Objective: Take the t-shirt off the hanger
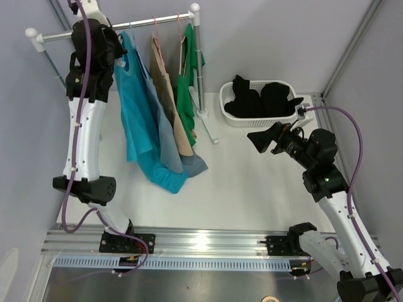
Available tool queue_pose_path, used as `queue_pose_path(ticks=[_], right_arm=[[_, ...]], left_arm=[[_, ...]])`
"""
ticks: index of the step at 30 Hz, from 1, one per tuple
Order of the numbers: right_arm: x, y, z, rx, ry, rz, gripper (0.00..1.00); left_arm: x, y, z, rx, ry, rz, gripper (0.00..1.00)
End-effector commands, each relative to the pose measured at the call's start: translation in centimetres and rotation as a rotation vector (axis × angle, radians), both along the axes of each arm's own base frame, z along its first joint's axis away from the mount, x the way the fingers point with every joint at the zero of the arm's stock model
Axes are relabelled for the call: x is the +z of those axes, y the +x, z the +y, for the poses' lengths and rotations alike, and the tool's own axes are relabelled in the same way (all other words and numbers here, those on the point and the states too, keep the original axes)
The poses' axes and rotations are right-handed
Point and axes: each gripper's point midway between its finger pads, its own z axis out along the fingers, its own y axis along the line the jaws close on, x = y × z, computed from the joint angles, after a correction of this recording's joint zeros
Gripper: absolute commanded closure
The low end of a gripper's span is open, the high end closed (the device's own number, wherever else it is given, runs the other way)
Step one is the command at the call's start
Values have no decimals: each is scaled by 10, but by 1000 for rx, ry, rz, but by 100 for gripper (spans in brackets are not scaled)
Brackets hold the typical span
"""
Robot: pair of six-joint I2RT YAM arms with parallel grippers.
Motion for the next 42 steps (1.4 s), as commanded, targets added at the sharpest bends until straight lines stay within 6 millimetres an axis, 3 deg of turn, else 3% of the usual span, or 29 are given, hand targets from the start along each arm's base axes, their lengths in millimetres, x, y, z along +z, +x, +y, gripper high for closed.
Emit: queue_pose_path(ticks=[1, 3, 7, 10, 12, 14, 15, 17, 20, 21, 23, 24, 31, 33, 35, 37, 40, 41, 42], right_arm=[[7, -3, 9, 67, -14, -32, 1], [6, 0, 10, 74, -28, -42, 1], [19, 4, 27, 181, -25, -75, 0], [33, -14, 56, 393, -32, -132, 0], [49, -38, 82, 525, -37, -197, 1], [56, -62, 107, 626, -65, -255, 1], [67, -63, 115, 631, -78, -280, 1], [67, -85, 136, 715, -106, -296, 1], [72, -102, 158, 792, -104, -342, 3], [73, -119, 169, 843, -101, -362, 3], [68, -123, 182, 845, -130, -395, 2], [67, -135, 191, 870, -134, -412, 1], [60, -144, 233, 900, -155, -484, 1], [59, -136, 250, 872, -177, -486, 2], [54, -129, 265, 841, -204, -482, 10], [51, -124, 271, 835, -210, -473, 11], [59, -120, 277, 810, -188, -479, 59], [58, -123, 277, 813, -191, -471, 100], [55, -126, 271, 821, -212, -447, 100]], left_arm=[[90, -63, 8, 80, 29, -235, 99], [84, -70, 13, 150, 61, -209, 99], [74, -98, -1, 199, 56, -177, 99], [64, -123, -2, 252, 26, -146, 99], [64, -139, 6, 318, 11, -144, 99], [50, -141, 1, 336, 15, -113, 99], [45, -140, 0, 345, 24, -98, 99], [33, -136, -2, 362, 41, -60, 99], [17, -129, -6, 377, 56, -5, 99], [7, -124, -10, 377, 69, 22, 99], [0, -120, -13, 381, 71, 42, 99], [-5, -119, -15, 373, 79, 62, 99], [-20, -110, -32, 345, 86, 102, 99], [-23, -110, -37, 331, 79, 105, 99], [-25, -111, -40, 320, 74, 107, 99], [-26, -112, -44, 312, 73, 102, 99], [-30, -114, -43, 317, 74, 96, 99], [-36, -110, -44, 320, 92, 100, 99], [-33, -112, -41, 326, 93, 88, 99]])
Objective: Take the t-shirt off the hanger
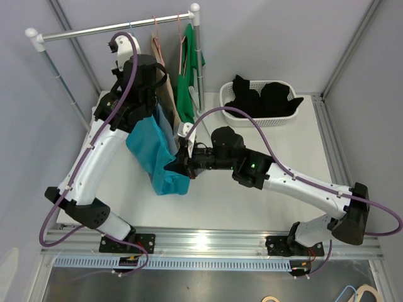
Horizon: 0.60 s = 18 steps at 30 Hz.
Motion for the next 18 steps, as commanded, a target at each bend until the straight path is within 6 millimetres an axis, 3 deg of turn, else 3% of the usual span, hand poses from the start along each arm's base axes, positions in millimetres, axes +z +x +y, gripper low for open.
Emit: queue_pose_path(ticks=[1, 3, 5, 6, 8, 9, 10, 13, 16, 17, 18], right_arm=[[40, -3, -7, -33, 66, -53, 100], [45, -25, -22, -17, 59, -60, 100], [35, -41, -35, -33, 39, -38, 100], [30, -62, -40, -5, 25, -27, 100], [23, -76, -63, -40, 21, -15, 100], [16, -97, -69, -14, 7, 27, 100], [5, -99, -83, -48, 1, 43, 100], [-23, -120, -102, -63, -37, 137, 100], [-63, -113, -120, -165, -79, 212, 100], [-83, -105, -122, -217, -113, 215, 100], [-88, -101, -119, -233, -111, 220, 100]], left_arm=[[18, -8, 9, 41, -21, -88, 99], [22, -5, 13, 54, -12, -106, 99], [27, -1, 15, 57, -21, -122, 99], [26, 4, 19, 68, -18, -120, 99], [27, 10, 20, 72, -18, -122, 99], [33, 11, 26, 82, -20, -135, 99], [31, 18, 25, 86, -7, -124, 99], [40, 25, 33, 97, -14, -138, 99], [57, 22, 42, 90, -41, -167, 99], [54, 21, 42, 83, -43, -149, 99], [54, 20, 38, 53, -53, -143, 99]])
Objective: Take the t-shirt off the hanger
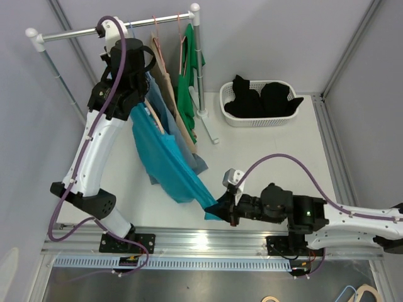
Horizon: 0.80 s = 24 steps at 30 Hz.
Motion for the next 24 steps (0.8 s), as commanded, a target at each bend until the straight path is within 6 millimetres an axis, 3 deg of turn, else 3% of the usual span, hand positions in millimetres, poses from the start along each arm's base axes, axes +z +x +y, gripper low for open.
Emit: queue_pose_path(ticks=[1, 4, 5, 6, 7, 8, 9, 10, 11, 12, 13, 14, 15, 16, 17, 19, 22, 24], right_arm=[[-53, 19, 1, -132, -116, 99, 100], [-52, 41, 32, -132, -120, 114, 100], [-49, 61, 37, -170, -116, 113, 100], [-52, 73, 51, -177, -123, 110, 100], [-27, 79, 63, -153, -73, 100, 100], [-18, 94, 69, -162, -59, 79, 100], [-22, 102, 79, -164, -78, 77, 100], [1, 107, 87, -158, -39, 60, 100], [4, 113, 91, -156, -41, 53, 100], [7, 124, 92, -173, -42, 55, 100], [7, 130, 100, -167, -47, 60, 100], [6, 133, 100, -163, -52, 68, 100], [4, 140, 99, -175, -54, 76, 100], [0, 144, 99, -181, -61, 86, 100], [-10, 145, 98, -177, -75, 97, 100], [-26, 149, 94, -193, -103, 125, 100], [-63, 139, 90, -158, -182, 177, 100], [-101, 135, 90, -140, -276, 225, 100]], left_arm=[[41, -12, 8, -36, -101, -114, 99], [35, -35, -8, -151, -159, -63, 99], [19, -43, -17, -193, -219, -15, 99], [16, -60, -22, -258, -276, -8, 99], [13, -71, -45, -387, -353, 7, 99], [-2, -80, -61, -452, -370, 43, 99], [-7, -105, -60, -498, -393, 36, 99], [-7, -120, -71, -581, -428, 30, 99], [-8, -134, -79, -643, -456, 27, 99], [-34, -143, -86, -680, -471, 95, 99], [-24, -176, -91, -804, -521, 74, 99], [-39, -191, -94, -837, -532, 117, 99], [-48, -204, -92, -854, -542, 138, 99], [-39, -229, -80, -883, -571, 87, 99], [-50, -242, -76, -896, -581, 111, 99], [-49, -274, -54, -902, -605, 62, 99], [-46, -294, -26, -854, -580, 23, 99], [-47, -294, -7, -778, -546, -2, 99]])
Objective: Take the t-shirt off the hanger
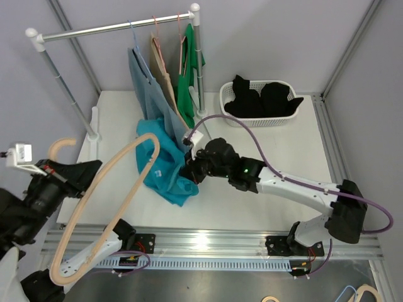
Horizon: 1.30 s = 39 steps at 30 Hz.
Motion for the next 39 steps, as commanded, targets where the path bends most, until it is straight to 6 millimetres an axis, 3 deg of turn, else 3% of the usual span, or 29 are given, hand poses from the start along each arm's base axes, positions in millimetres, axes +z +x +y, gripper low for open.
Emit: queue_pose_path(ticks=[1, 2, 5, 6, 8, 9, 10, 12, 13, 15, 16, 18, 19, 21, 24, 27, 29, 30, 31, 32, 33, 34, 35, 36, 37, 39], right_arm=[[-58, -13, 4, 58, -130, 99, 100], [-81, -8, 8, 44, -192, 123, 100], [-104, 5, 19, 10, -253, 143, 100], [-124, 9, 26, 3, -288, 159, 100], [-118, 22, 44, -27, -272, 151, 100], [-120, 24, 51, -25, -272, 152, 97], [-127, 33, 64, -37, -280, 151, 82], [-134, 37, 78, -49, -298, 150, 69], [-152, 39, 84, -53, -330, 157, 45], [-147, 51, 99, -107, -331, 123, 29], [-164, 54, 103, -116, -365, 122, 23], [-165, 53, 117, -94, -377, 117, 22], [-184, 50, 120, -85, -414, 128, 21], [-195, 47, 125, -77, -451, 127, 21], [-235, 37, 113, -94, -568, 139, 20], [-273, 28, 86, -122, -698, 178, 20], [-279, 18, 70, -134, -744, 190, 30], [-293, 6, 51, -123, -794, 212, 45], [-294, 0, 43, -114, -799, 225, 93], [-294, -7, 35, -124, -799, 251, 100], [-270, -12, 32, -123, -756, 257, 100], [-279, -34, 9, -83, -781, 314, 100], [-266, -44, 2, -74, -753, 334, 100], [-213, -52, 4, -61, -642, 302, 100], [-206, -64, -18, -60, -648, 310, 100], [-150, -67, -31, -78, -545, 300, 100]], left_arm=[[-12, 3, 15, 80, 46, 51, 99], [-12, 8, 25, 137, 58, 40, 99], [-24, 28, 31, 221, 117, 32, 99], [-25, 33, 32, 236, 131, 26, 99], [-20, 43, 33, 264, 155, -13, 99], [-28, 49, 32, 274, 175, 1, 99], [-26, 51, 33, 290, 173, -9, 99], [-23, 52, 35, 303, 165, -23, 99], [-18, 51, 37, 311, 150, -49, 99], [-15, 51, 40, 326, 142, -73, 99], [-12, 52, 43, 340, 143, -90, 99], [-12, 55, 42, 340, 163, -92, 99], [-14, 57, 40, 332, 171, -88, 99], [-21, 63, 30, 301, 195, -72, 99], [-29, 70, 22, 278, 216, -67, 99], [-35, 79, 16, 275, 238, -57, 99], [-33, 83, 13, 273, 241, -57, 99], [-33, 88, 7, 256, 243, -52, 99], [-33, 91, 8, 266, 243, -48, 99], [-32, 94, 6, 263, 240, -45, 99], [-32, 100, -5, 222, 235, -40, 99], [-33, 107, 1, 250, 231, -30, 99], [-34, 112, 0, 250, 227, -24, 99], [-38, 123, -12, 192, 217, -3, 99], [-39, 133, 1, 241, 208, 17, 99], [-43, 147, 4, 237, 191, 49, 99]])
